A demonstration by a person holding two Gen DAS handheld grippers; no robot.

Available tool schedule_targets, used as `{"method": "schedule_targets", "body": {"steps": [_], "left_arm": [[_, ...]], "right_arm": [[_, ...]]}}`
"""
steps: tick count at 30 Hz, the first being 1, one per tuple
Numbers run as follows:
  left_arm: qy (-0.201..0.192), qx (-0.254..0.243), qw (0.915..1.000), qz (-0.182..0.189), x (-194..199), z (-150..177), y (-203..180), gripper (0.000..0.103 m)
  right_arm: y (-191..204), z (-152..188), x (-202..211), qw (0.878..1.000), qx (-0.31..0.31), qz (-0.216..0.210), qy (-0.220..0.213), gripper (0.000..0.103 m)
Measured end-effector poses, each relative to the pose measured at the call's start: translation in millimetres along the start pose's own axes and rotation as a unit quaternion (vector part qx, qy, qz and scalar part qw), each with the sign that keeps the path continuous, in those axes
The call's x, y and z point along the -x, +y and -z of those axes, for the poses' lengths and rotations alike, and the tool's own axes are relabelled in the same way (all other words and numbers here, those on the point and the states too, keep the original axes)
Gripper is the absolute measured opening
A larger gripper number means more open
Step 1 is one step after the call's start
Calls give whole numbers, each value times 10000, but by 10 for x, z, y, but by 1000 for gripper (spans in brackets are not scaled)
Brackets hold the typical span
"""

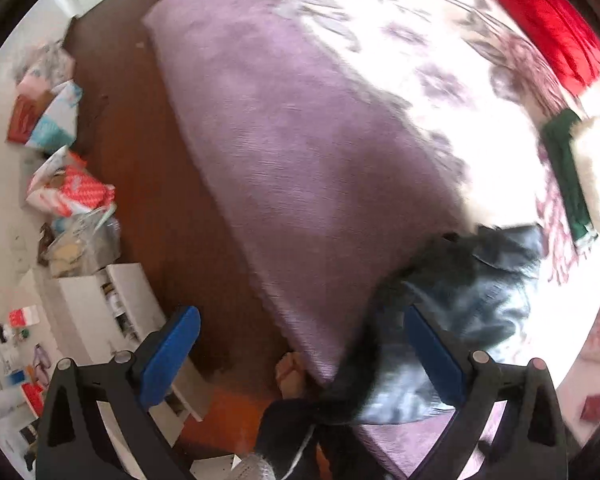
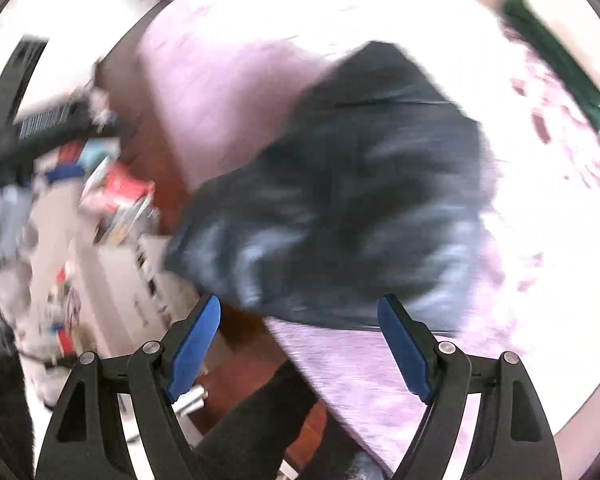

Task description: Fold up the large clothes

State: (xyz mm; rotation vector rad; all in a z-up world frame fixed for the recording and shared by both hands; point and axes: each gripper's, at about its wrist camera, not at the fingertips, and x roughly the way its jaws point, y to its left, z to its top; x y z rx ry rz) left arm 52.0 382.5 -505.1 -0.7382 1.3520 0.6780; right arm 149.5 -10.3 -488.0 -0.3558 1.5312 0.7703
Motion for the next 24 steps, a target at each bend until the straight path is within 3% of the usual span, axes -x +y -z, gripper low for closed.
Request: {"method": "schedule_targets", "body": {"steps": [4,6,7,8,9,14,16,18,19,21,22,24], "left_arm": [[134,-290,9994,99,-230,52,-470,103],[204,-425,9989,82,-387,79,-665,103],[251,-484,9985,42,-477,88,-745,103],[294,-538,9981,-11,-553,95,-799,103],[320,-591,9977,-59,-625,99,-834,103],[536,-780,9945,-439,-1013,163,-866,103],[627,-835,9923,-665,-1161,205,-834,103],[733,-732,9930,-575,-1244,244,-768,103],[794,-660,9934,-498,-1259,262,-736,103],[860,-537,9943,-325,-1241,297,-685,103],[855,-530,9944,-318,-1218,315,-672,103],[847,-521,9945,-320,-1186,347,-664,103]], "right_arm": [[-970,-351,124,9949,-991,136,152,83],[-1191,-602,-9,9926,-1199,-186,19,82],[-1280,-742,-116,9920,-1239,-243,-16,68],[-1334,-884,-224,9926,-1207,-87,10,35],[-1332,-1032,-357,9941,-1084,37,81,25],[-1163,-1515,-881,9967,-310,526,538,24],[-1081,-1554,-937,9952,27,605,765,24],[-1111,-1566,-831,9944,150,548,889,24],[-1119,-1555,-784,9954,99,332,898,26],[-1445,-1478,-492,9949,-203,-686,713,55],[-1657,-1422,-400,9909,-375,-1115,650,85],[-2040,-1244,-447,9813,-689,-1640,736,90]]}}
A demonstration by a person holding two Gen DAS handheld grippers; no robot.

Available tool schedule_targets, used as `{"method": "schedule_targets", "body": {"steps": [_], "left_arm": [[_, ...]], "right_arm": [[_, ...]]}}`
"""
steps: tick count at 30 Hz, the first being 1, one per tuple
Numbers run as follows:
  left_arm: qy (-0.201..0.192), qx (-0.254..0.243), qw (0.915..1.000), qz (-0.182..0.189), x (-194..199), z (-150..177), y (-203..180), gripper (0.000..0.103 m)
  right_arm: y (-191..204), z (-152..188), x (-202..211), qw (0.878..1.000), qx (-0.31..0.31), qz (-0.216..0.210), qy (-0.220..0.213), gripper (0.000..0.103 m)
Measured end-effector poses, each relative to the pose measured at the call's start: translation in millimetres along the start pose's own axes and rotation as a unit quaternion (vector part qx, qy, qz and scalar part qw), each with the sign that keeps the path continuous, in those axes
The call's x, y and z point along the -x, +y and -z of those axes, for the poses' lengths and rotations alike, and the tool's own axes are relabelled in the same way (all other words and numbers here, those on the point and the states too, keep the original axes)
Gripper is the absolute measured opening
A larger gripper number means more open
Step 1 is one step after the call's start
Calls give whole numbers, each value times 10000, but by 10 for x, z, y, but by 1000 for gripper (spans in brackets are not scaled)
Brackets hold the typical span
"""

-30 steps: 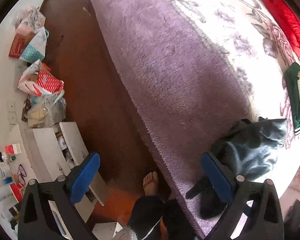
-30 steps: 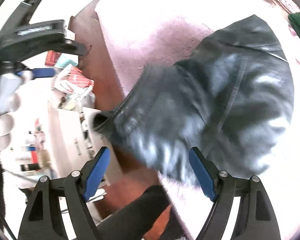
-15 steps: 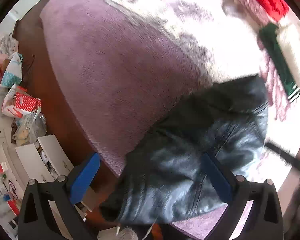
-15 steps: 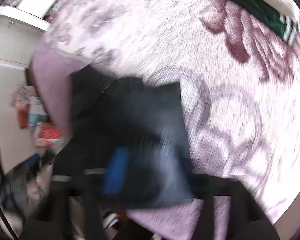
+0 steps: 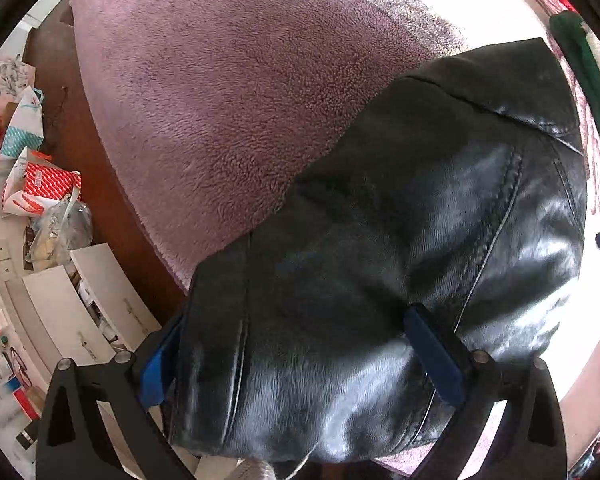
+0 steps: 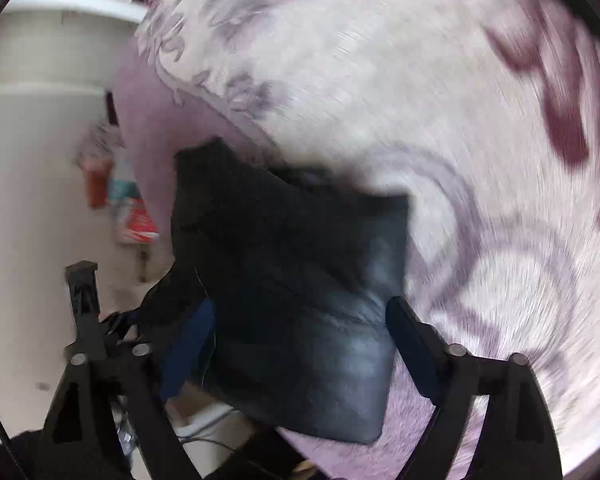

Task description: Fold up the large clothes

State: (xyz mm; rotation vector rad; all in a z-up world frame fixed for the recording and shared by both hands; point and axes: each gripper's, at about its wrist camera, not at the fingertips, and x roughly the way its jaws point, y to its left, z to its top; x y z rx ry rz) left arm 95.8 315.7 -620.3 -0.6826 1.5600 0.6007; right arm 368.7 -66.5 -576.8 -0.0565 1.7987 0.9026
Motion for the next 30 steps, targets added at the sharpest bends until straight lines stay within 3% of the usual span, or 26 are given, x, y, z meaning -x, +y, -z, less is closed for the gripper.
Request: {"method": "schedule_targets", "body": {"steps": [3,6,7,8,11,12,14,16,19,23,25,26,28,30], "left_arm": [[2,79,10000,21,16,61,25,103],[44,154,9999,26,-4,116,59,103],[40,166,9998,40,-7,129,72,103],[38,169,9998,39,-14,138,74,103],[-52,214,9997,-57,12,147,105,103],[-89,242,9996,-101,27,151,112,103],[-210,340,9990,-194,87,151,156,103],[-375,453,9977,-336,199,144,192,103],[-690,516,9950,-507,464,104,186,103],[-1162,510,9898,-642,844,43,73,103],[-1304,510,9887,-537,946,23,-18,103],[-1324,493,9892,-392,958,6,-92,103],[-1194,469,9917,-49,863,-30,-254,103],[-946,488,9933,443,687,-92,-426,103]], "right_arm": [[-556,137,-390,9956,-326,-636,614,90],[-945,200,-842,9632,-855,-2307,1078,96],[-978,214,-962,9516,-848,-2711,1175,98],[-942,212,-1049,9480,-694,-2862,1206,98],[-718,186,-1115,9577,-258,-2703,953,98],[-671,217,-1071,9643,-320,-2538,685,97],[-679,313,-964,9721,-676,-2233,247,77],[-691,417,-824,9710,-998,-2170,-141,70],[-713,589,-555,9593,-1344,-2366,-754,64],[-962,825,7,9252,-1919,-2612,-1973,61],[-1226,1008,292,8999,-2362,-2562,-2624,61],[-1409,1072,460,8952,-2484,-2420,-2798,62],[-1729,1121,567,9040,-2722,-2055,-2577,69],[-2000,1235,470,9029,-3175,-2051,-2049,78]]}}
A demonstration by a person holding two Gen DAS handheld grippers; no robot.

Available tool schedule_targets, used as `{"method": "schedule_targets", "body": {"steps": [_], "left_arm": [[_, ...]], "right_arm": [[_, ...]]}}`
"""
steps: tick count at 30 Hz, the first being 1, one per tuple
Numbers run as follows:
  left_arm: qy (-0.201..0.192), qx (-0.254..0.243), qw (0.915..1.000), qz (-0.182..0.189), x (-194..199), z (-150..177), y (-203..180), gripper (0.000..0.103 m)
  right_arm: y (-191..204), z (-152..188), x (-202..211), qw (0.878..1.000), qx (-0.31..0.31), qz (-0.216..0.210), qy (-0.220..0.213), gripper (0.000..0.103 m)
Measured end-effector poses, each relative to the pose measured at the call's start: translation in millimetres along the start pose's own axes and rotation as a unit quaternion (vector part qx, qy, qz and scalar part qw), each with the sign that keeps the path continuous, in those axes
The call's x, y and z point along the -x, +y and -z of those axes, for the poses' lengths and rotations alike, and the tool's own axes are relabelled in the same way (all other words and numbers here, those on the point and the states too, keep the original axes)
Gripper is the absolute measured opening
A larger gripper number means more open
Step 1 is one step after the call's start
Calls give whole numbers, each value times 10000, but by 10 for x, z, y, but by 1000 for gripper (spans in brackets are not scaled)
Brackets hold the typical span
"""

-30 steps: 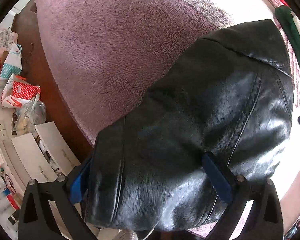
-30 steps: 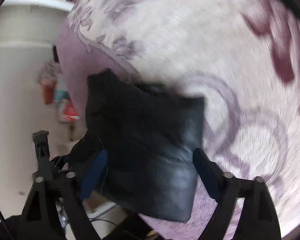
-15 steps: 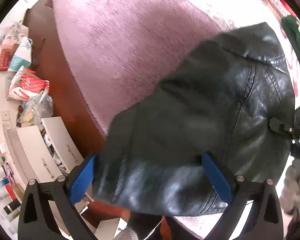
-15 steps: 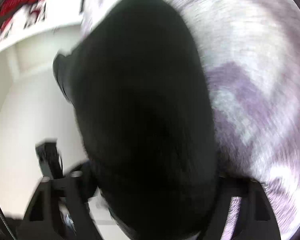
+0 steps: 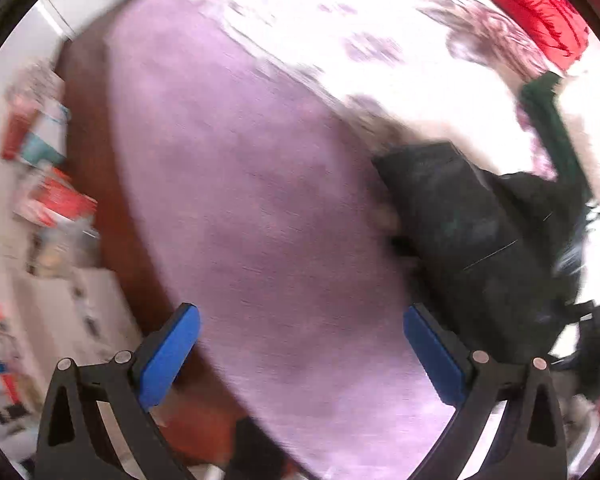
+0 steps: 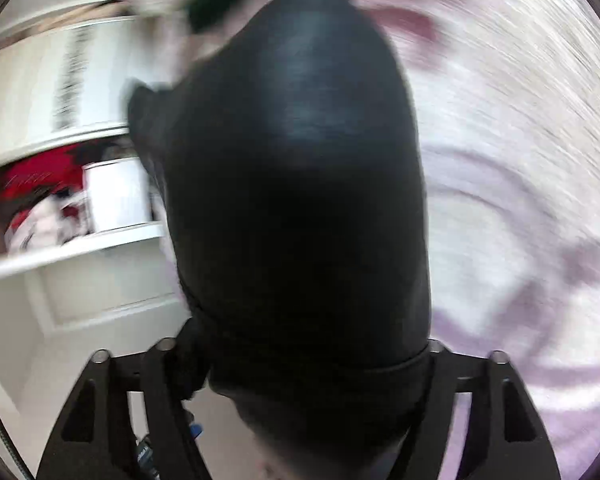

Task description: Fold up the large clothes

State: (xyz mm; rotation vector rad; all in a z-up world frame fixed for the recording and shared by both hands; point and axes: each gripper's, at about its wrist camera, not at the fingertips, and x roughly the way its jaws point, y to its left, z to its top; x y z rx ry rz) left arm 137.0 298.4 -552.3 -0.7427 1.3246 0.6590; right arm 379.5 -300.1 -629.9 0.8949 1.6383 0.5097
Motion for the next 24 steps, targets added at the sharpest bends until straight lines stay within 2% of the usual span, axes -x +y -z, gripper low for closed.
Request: {"method": "schedule_targets", "body": {"steps": [2,4,7,8,9,11,12,13,14,15,16,17,20,22,24], "left_arm": [[318,233,9977,547,-224,-42,-150,103],[579,471,9906,1150,-437,-118,-332,103],[684,654,9823,1617,-732,-274,-586,103],[650,678,9819,1642,-773,-329,-652,103],[558,677,9815,1700,-790,-378,-733,103],[209,672,9818,1761,-769,-473,-887,89],[58,692,9829,1703,-756,-499,-925,59],[-76,721,9829,1694,-738,-511,-947,44],[-263,770,9829,1653,-703,-505,-963,39],[-433,789,9821,1657,-668,-509,-980,28],[-574,778,9811,1675,-623,-491,-988,22],[-701,785,9794,1722,-547,-451,-982,19],[-1046,875,9713,1948,-276,-264,-848,16],[-1079,958,9700,1958,-218,-159,-740,16],[-921,1155,9700,1932,-331,-106,-605,16]], "right_arm": [[-226,-10,103,9990,-275,121,341,86],[-288,44,298,9979,-100,500,406,86],[-224,51,744,9938,301,1055,197,86],[-162,45,951,9905,434,1308,17,86],[-151,11,1097,9889,514,1387,-116,86],[-38,-173,1370,9885,672,1323,-286,86],[70,-303,1413,9879,777,1303,-325,86],[205,-369,1384,9865,904,1323,-336,86],[390,-433,1318,9839,1062,1393,-357,86],[656,-598,1126,9804,1218,1496,-400,86],[857,-587,868,9763,1349,1627,-474,86],[986,-614,835,9723,1464,1732,-565,86],[1296,-591,751,9703,1753,1541,-641,86],[1522,-513,757,9655,2042,1510,-579,86],[1762,-321,524,9553,2393,1664,-489,85]]}}
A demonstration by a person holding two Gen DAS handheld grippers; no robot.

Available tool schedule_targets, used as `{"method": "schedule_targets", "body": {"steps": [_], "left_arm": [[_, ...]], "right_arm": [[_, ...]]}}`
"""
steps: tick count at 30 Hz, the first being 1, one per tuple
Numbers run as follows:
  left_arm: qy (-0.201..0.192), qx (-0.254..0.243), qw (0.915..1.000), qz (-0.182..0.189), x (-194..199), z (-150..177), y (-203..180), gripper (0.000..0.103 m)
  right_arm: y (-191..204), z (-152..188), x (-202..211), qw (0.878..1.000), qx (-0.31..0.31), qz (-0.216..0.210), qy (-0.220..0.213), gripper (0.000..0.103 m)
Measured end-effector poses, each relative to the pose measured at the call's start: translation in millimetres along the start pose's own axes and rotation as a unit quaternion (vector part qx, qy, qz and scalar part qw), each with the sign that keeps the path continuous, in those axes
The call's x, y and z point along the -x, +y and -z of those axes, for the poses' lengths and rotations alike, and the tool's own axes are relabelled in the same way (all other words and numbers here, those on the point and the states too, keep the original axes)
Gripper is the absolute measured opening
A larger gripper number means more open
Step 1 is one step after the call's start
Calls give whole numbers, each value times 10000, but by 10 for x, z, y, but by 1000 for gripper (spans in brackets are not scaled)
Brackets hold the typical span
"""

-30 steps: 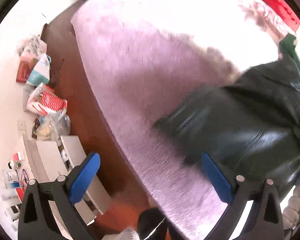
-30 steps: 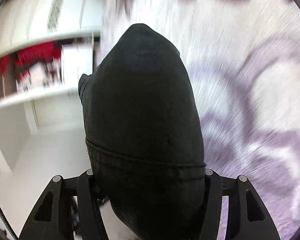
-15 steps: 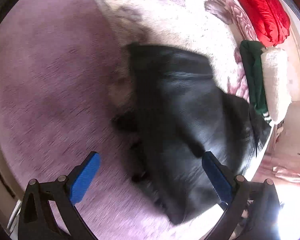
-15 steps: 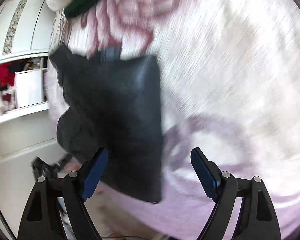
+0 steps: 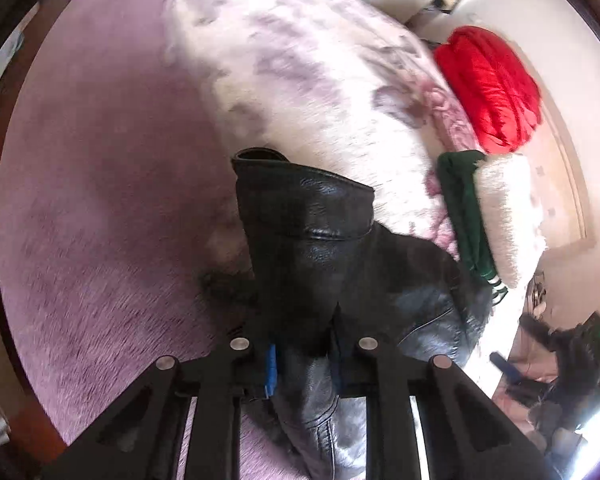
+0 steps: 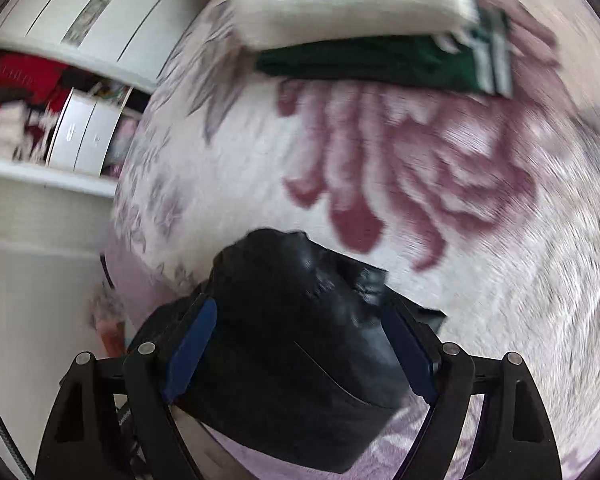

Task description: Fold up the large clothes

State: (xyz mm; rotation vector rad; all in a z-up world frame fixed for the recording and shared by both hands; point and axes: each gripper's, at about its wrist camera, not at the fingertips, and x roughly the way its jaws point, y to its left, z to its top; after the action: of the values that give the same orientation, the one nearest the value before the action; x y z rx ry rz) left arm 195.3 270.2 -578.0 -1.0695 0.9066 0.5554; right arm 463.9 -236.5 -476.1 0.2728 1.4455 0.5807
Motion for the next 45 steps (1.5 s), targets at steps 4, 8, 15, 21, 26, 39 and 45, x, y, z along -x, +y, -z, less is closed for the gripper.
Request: {"method": "schedule_targets", "body": {"steps": [4,8,15,21,26,39,45], "left_arm": [[320,579,9978,12,-319,-86,398,17],[463,612,9970,123,-517,-108,546,25],[657,675,9952,264,-523,-158,521,28],[1036,822,9861,1010,-199,-112,587,33],[1319,1083,9775,1236,-177,163,778,58],[1606,1820,9486,2031,-670,513,835,73],[1226,1873,9537,2007,-785,434,588,92]], "right_arm": [[339,84,-447,9963,510,290,625,46],[301,-54,-1047,9833,692,1071,1300,35],[331,-165,-1294,9729,825,1250,1763,35],[-9,143,-318,9946,151,111,1020,72],[-794,874,-344,9815,-1088,-1036,1189,86],[-851,1444,-1557,9152,-2082,-3053,1605,91],[-888,1524,-1631,8820,-2757,-3316,1899,82]]}}
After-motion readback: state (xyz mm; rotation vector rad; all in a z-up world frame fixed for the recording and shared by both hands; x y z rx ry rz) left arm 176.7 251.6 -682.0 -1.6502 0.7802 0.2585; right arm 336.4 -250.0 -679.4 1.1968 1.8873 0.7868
